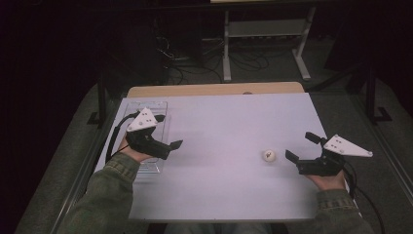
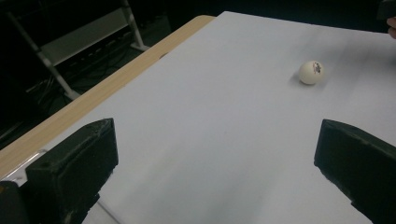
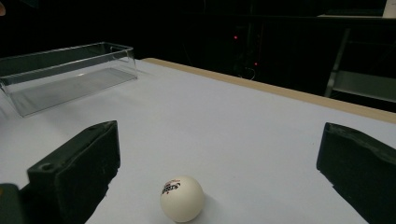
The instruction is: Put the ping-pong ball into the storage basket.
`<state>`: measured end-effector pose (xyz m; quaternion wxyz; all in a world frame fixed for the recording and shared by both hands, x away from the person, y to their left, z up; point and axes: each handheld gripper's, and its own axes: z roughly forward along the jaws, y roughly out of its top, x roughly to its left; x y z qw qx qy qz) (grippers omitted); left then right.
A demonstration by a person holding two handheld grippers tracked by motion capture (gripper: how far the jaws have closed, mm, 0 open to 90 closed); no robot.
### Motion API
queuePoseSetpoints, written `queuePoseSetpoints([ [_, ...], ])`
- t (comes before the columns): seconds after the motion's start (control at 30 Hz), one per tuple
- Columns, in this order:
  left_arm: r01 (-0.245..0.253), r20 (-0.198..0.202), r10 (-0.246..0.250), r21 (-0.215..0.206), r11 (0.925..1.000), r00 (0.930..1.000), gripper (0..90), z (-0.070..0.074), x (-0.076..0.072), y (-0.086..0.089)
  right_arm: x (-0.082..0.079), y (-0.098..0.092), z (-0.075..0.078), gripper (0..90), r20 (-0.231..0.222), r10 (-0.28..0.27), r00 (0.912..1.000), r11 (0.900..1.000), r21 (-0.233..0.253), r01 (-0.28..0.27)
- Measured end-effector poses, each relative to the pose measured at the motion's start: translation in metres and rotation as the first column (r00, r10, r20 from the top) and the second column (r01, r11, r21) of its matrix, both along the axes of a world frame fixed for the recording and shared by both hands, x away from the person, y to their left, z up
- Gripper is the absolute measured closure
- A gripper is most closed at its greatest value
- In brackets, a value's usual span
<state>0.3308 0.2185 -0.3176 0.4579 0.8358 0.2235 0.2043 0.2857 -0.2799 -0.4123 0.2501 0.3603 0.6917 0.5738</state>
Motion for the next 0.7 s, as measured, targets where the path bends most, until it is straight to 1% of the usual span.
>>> queuePoseSetpoints([
  [0.17, 0.028, 0.001, -0.028, 0.013, 0.9995, 0.9996, 0.0, 0.004, 0.004, -0.011, 0.000, 0.000, 0.000, 0.0, 0.001, 0.001, 1.0000, 1.000, 0.002, -0.001],
  [0.2, 0.034, 0.000, -0.034, 0.011, 0.9994, 0.9994, 0.0, 0.004, 0.005, -0.013, 0.000, 0.000, 0.000, 0.0, 0.002, 0.001, 1.0000, 1.000, 0.002, -0.001],
  [0.3, 0.049, -0.004, -0.049, 0.023, 0.9985, 0.9988, 0.0, 0.006, 0.007, -0.019, 0.000, 0.000, 0.000, 0.0, -0.003, 0.002, 1.0000, 1.000, 0.002, -0.002],
  [0.47, 0.072, -0.010, -0.072, 0.037, 0.9967, 0.9974, 0.0, 0.007, 0.010, -0.027, 0.001, 0.001, -0.001, 0.0, -0.001, 0.007, 1.0000, 1.000, -0.001, -0.007],
  [0.6, 0.084, -0.015, -0.083, 0.041, 0.9956, 0.9964, 0.0, 0.007, 0.013, -0.032, 0.001, 0.001, -0.001, 0.0, -0.001, 0.008, 1.0000, 1.000, -0.001, -0.008],
  [0.7, 0.094, -0.018, -0.093, 0.054, 0.9941, 0.9955, 0.0, 0.006, 0.014, -0.037, 0.001, 0.001, -0.001, 0.0, -0.002, 0.008, 1.0000, 1.000, -0.002, -0.008],
])
